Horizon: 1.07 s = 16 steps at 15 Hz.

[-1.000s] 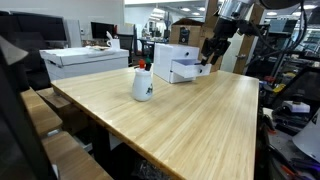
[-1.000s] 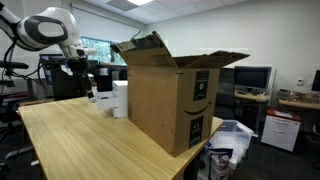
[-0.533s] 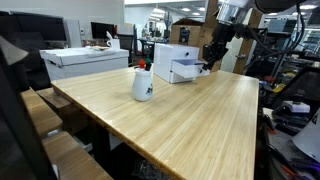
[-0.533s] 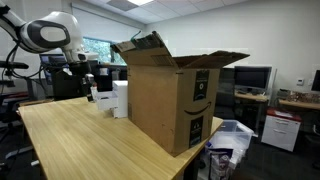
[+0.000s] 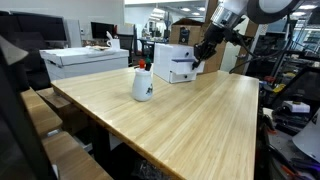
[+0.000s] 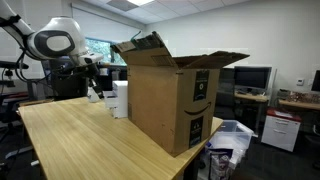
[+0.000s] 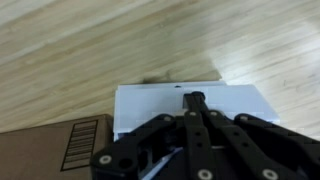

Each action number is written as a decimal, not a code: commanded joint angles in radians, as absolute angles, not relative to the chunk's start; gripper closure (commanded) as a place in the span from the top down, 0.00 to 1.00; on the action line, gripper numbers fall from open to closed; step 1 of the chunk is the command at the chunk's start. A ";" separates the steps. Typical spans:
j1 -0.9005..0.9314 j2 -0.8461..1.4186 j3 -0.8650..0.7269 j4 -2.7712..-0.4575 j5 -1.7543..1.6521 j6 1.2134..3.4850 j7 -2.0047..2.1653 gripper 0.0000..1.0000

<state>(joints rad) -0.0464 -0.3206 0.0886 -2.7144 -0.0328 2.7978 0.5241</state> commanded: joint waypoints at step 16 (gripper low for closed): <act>-0.134 -0.223 0.145 -2.755 -0.128 3.160 0.540 0.03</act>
<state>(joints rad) -0.0801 -0.2165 0.1094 -2.7340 -0.0866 3.1157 0.5205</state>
